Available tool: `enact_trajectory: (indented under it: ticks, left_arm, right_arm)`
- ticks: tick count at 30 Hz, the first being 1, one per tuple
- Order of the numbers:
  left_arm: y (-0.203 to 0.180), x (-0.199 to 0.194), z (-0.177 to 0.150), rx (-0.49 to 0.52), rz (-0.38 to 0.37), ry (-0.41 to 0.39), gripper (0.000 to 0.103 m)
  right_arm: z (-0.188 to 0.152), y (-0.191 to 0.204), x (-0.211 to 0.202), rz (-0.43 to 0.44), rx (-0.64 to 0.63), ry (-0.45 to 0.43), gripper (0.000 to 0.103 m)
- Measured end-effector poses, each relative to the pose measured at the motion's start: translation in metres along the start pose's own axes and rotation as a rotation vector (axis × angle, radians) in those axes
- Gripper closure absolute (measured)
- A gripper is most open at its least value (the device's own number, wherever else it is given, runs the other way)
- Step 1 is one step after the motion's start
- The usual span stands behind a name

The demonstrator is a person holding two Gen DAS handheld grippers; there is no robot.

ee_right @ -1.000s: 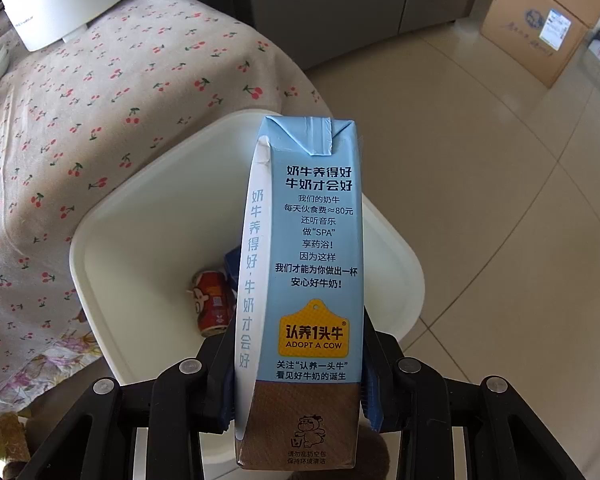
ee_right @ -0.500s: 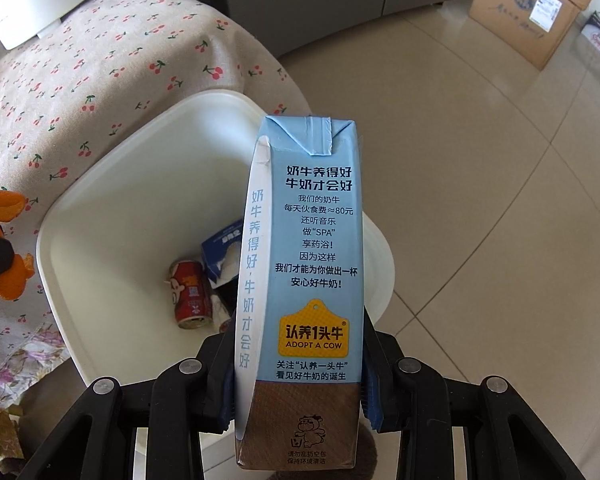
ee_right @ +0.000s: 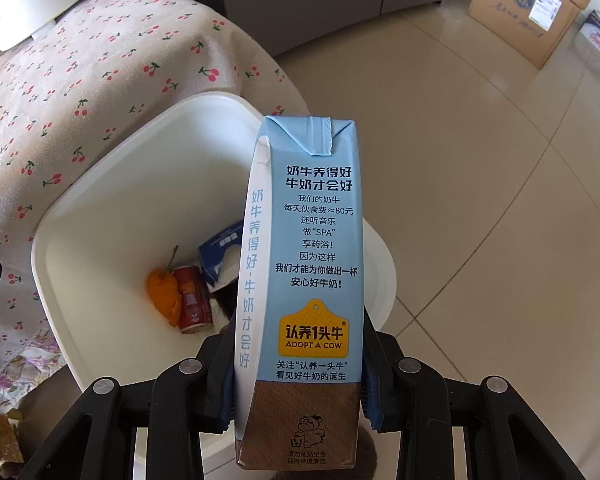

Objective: Collect trash
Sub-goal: 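Carry the orange peel and milk carton over the white bin and release both, then move both open grippers back toward the white tissue on the table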

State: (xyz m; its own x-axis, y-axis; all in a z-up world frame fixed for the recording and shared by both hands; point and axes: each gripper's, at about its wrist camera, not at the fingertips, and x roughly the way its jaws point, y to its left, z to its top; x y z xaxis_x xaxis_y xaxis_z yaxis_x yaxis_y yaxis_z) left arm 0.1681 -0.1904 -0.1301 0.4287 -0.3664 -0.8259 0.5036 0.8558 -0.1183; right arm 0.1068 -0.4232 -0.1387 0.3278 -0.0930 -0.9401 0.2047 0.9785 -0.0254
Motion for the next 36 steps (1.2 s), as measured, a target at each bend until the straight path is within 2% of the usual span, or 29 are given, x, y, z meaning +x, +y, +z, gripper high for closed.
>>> enact_trajectory:
  ticks: [6, 7, 8, 10, 25, 28, 36]
  left_arm:
    - [0.026, -0.016, -0.003, -0.063, 0.032, -0.009, 0.011]
    - [0.031, -0.019, -0.004, -0.071, 0.04, -0.012, 0.009]
    - [0.035, -0.022, -0.004, -0.079, 0.046, -0.014, 0.009]
    - [0.043, -0.028, -0.005, -0.095, 0.053, -0.018, 0.008]
    - [0.089, -0.067, -0.015, -0.18, 0.114, -0.053, 0.004]
    - [0.099, -0.076, -0.02, -0.199, 0.14, -0.057, 0.0]
    - [0.129, -0.104, -0.027, -0.243, 0.191, -0.077, 0.0]
  right_arm:
    - [0.004, 0.008, -0.003, -0.015, -0.001, -0.021, 0.061]
    - [0.006, 0.008, -0.004, -0.026, 0.006, -0.026, 0.051]
    - [0.008, 0.009, -0.006, -0.024, 0.014, -0.029, 0.033]
    - [0.01, 0.009, -0.011, -0.007, 0.028, -0.05, 0.024]
    - [0.018, 0.041, -0.019, 0.051, -0.017, -0.03, 0.024]
    - [0.022, 0.053, -0.023, 0.063, -0.036, -0.036, 0.023]
    - [0.035, 0.1, -0.028, 0.061, -0.12, -0.048, 0.02]
